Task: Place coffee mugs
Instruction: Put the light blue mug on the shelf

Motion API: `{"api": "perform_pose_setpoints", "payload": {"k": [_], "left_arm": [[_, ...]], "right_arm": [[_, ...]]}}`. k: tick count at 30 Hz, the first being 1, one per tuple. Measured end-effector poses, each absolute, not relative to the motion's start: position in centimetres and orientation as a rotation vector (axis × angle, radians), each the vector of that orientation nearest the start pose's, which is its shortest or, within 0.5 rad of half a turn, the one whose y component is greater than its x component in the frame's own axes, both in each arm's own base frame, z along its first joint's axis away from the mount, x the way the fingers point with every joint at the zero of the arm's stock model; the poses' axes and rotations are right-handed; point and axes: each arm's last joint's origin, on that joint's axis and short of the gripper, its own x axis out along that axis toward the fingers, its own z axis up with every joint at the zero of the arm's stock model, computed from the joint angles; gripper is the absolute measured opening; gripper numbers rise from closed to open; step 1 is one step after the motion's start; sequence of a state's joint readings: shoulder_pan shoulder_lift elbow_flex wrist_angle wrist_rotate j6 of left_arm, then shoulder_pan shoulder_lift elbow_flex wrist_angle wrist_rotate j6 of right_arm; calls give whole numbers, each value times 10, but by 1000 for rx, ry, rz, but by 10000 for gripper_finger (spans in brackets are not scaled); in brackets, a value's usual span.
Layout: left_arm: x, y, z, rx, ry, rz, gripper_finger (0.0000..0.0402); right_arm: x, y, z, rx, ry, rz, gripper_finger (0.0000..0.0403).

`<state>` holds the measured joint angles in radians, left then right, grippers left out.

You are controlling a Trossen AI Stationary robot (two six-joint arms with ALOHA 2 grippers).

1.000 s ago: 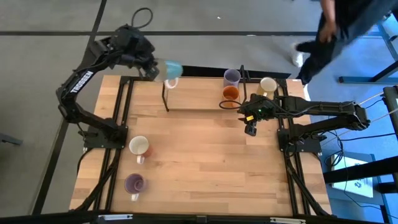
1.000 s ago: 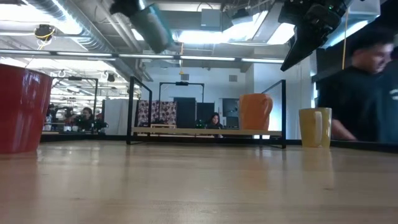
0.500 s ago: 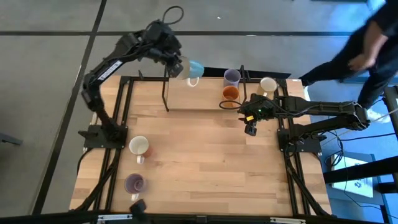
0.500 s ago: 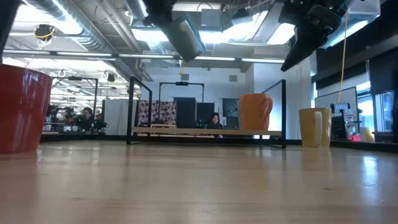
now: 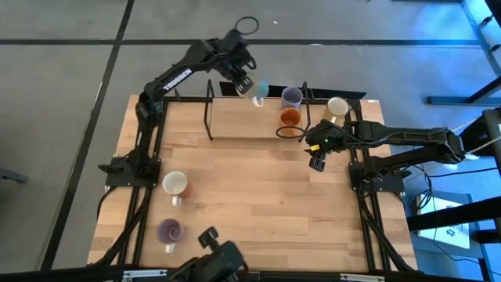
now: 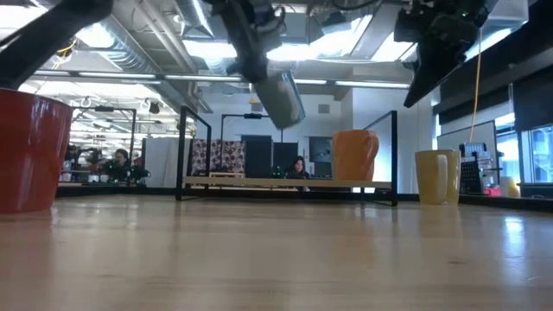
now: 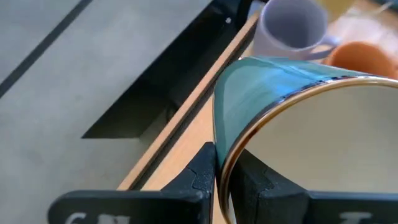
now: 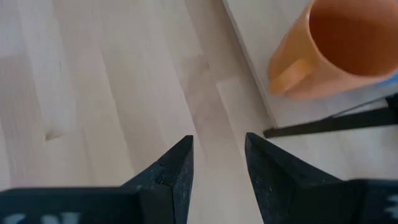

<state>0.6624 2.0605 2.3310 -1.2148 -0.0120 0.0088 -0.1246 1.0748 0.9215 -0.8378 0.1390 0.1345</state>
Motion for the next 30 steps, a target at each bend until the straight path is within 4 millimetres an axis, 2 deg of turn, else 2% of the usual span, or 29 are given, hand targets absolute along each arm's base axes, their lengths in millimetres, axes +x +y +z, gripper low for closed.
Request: {"api": "perform_pose_setpoints", "payload": {"k": [6,13,20,23,30], "left_arm": [[351,275,346,-329,968,616,20],[367,279,316,-362,1037,566,20],[377,286,299,-388,1032,560,20],[377,285,291,-418,1080,547,20],[377,283,287,-457,1102,545,20]], "right_arm": [[192,-28,274,155,1020,-333,133],[190,-28,273,175,1047,-347,133],[190,-27,273,190,1048,-336,133],[190,-27,273,193,1047,-336,133],[190,-27,273,215,1044,-348,133]]}}
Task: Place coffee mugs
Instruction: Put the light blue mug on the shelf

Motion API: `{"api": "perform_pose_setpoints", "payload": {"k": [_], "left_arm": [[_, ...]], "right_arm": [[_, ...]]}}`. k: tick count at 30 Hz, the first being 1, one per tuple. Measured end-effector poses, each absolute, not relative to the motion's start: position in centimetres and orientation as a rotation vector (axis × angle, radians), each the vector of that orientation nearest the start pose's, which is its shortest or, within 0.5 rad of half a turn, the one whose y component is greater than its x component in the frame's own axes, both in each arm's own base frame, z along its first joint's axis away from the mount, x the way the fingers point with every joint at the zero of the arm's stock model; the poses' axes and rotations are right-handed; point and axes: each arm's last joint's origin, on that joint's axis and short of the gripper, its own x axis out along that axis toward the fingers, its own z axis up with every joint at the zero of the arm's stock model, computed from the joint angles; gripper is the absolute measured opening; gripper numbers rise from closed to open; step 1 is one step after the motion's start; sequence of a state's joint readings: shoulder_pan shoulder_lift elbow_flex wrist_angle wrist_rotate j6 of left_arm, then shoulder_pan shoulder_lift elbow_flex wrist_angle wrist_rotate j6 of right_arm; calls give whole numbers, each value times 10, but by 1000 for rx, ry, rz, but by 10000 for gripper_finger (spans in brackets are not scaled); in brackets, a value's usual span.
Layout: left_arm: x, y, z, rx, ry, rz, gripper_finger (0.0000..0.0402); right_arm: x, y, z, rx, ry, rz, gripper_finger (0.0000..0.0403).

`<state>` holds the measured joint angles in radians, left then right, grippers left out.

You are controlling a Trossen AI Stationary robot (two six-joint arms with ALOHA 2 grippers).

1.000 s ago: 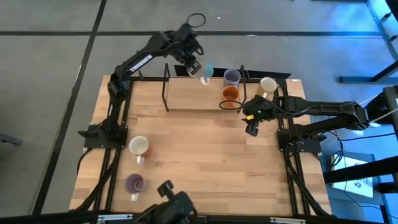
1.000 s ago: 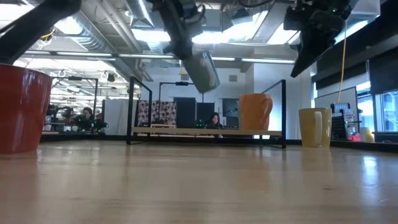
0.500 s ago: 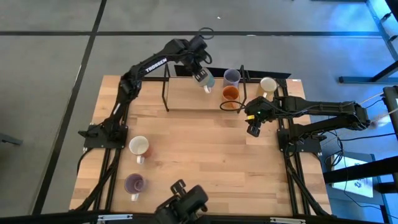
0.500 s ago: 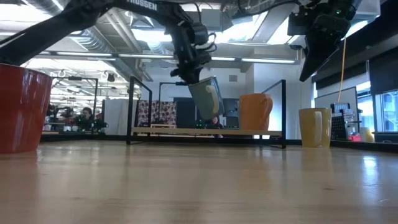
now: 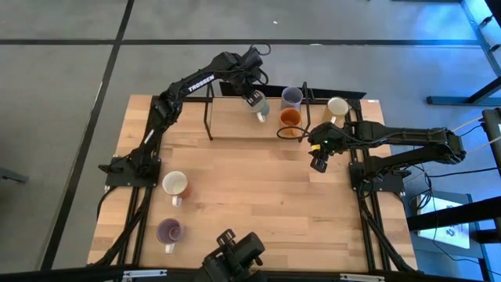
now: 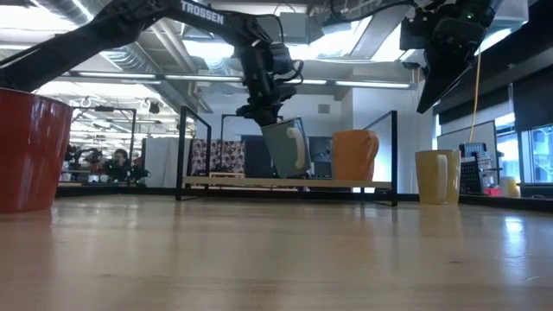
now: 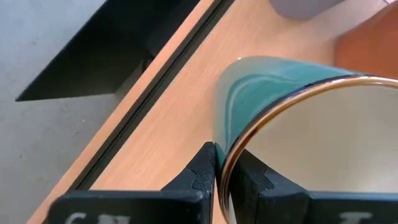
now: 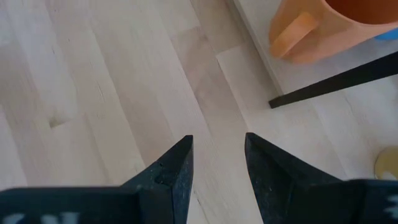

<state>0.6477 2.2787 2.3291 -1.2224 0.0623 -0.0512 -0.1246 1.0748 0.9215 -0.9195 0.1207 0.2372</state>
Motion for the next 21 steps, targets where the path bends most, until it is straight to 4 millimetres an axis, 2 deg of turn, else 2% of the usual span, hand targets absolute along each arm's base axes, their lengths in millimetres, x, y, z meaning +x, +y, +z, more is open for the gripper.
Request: {"api": "perform_pose_setpoints", "payload": {"k": [7,21], "left_arm": [[378,283,287,-457,1087,539,42],[381,285,288,-414,1058,519,49]], "right_arm": [[190,-27,273,216,1044,-348,133],[190,-27,273,216,1043,-348,133]]}}
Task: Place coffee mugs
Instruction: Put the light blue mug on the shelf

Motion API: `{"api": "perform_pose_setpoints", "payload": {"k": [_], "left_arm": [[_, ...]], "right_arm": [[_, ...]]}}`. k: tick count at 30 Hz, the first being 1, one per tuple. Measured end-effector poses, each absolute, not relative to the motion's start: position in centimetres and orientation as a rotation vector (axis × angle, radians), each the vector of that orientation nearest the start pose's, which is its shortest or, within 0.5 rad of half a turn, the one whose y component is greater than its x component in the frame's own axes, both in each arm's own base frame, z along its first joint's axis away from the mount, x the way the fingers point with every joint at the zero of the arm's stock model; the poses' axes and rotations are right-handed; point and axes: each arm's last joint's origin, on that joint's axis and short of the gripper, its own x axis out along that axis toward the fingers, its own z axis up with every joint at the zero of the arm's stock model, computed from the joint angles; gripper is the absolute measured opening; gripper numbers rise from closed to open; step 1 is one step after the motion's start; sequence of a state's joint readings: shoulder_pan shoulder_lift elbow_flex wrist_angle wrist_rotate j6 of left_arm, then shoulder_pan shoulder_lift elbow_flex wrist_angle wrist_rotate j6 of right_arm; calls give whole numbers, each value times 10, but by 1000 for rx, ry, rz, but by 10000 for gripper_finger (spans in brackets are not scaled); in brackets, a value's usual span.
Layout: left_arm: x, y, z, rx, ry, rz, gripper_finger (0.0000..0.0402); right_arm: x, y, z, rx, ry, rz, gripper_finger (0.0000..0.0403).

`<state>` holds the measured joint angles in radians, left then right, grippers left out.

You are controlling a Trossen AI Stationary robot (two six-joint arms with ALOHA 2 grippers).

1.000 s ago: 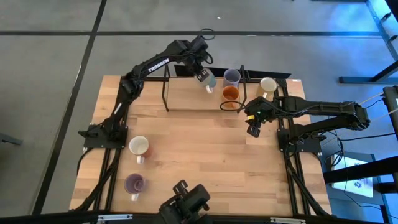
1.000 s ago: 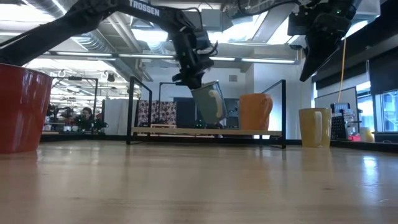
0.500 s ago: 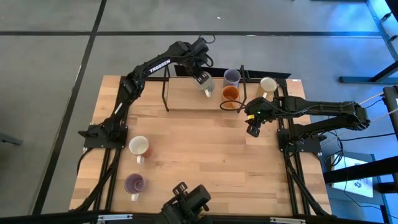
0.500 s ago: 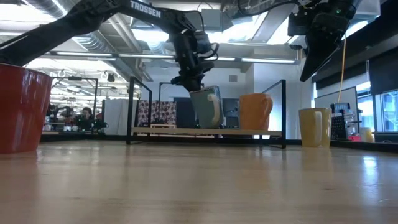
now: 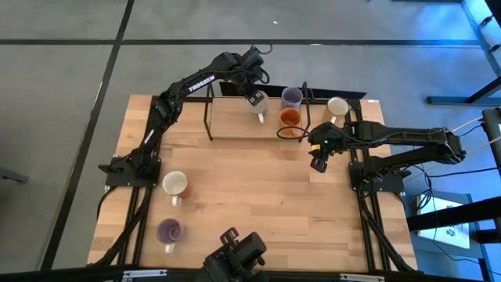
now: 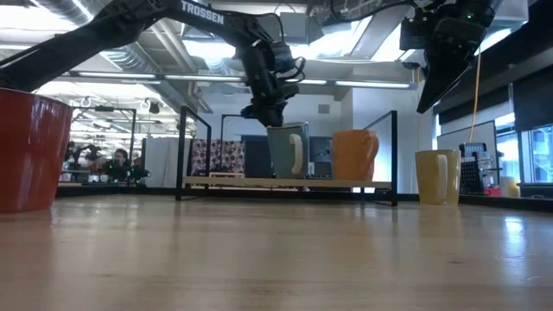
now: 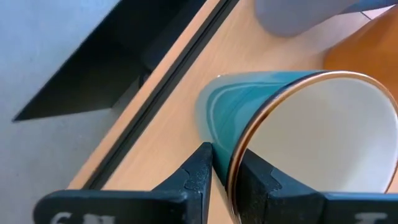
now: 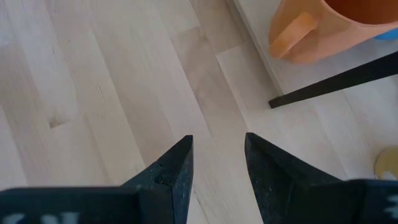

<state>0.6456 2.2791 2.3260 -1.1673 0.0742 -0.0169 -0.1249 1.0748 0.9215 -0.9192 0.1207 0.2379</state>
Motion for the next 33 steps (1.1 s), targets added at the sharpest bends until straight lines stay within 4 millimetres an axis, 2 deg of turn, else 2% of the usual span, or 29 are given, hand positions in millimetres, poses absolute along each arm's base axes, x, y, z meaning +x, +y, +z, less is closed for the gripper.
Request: {"api": "perform_pose_setpoints", "payload": {"k": [14,23,33], "left_arm": [[392,289,291,-358,949,489,52],[392,290,292,-357,940,491,109],[392,290,291,-355,941,494,117]], "right_arm": [[190,-27,273,216,1043,-348,133],[190,-27,273,216,1043,-348,133],[190,-27,273,210,1044,-345,133]]}}
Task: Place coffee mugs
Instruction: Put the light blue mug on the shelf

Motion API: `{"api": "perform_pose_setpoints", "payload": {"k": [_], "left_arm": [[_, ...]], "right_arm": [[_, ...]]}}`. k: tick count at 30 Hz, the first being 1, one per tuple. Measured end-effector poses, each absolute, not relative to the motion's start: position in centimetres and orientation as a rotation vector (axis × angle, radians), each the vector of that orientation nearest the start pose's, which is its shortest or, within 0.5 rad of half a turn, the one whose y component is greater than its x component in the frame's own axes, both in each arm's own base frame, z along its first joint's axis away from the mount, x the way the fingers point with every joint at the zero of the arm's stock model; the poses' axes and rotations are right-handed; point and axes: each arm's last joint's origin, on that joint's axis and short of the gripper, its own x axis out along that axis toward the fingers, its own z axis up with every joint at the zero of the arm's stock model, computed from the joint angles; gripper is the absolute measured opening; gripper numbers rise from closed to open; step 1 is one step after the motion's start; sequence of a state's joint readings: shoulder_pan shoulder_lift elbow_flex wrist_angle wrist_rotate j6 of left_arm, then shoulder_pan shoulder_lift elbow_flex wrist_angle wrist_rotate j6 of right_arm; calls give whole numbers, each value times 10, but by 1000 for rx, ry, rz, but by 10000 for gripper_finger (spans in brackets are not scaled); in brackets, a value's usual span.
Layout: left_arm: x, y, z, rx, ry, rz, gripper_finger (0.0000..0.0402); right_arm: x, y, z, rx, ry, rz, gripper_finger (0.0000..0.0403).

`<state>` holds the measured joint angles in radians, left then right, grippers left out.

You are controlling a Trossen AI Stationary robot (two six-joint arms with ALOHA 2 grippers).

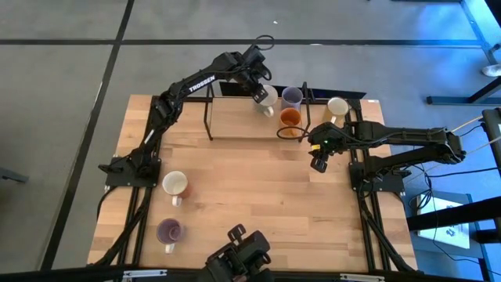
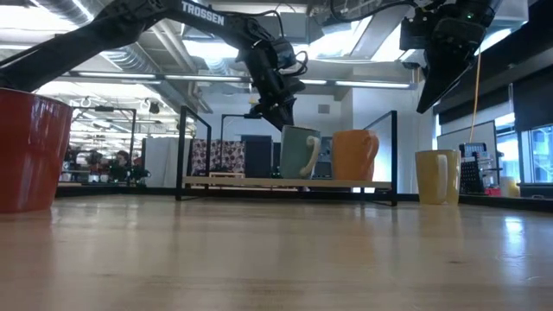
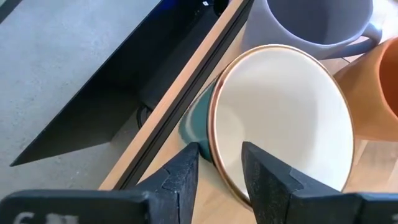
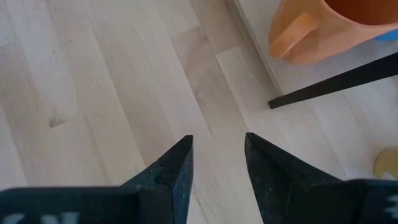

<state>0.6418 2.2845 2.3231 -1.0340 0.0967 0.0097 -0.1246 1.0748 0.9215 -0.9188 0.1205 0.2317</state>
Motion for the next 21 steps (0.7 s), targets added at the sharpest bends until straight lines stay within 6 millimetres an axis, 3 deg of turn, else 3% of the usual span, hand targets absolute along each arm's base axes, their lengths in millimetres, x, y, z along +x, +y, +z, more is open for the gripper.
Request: {"api": "perform_pose_setpoints", "payload": {"k": [8,16,21], "left_arm": [[394,290,279,-366,965,492,117],[396,291,283,-340,922,493,117],[386,288,316,-298,877,458,117]], "right_arm": [[190,-27,273,209,1044,-345,133],[190,-27,273,208,1044,-346,133],[190,-27,273,208,1044,-347,133]]}}
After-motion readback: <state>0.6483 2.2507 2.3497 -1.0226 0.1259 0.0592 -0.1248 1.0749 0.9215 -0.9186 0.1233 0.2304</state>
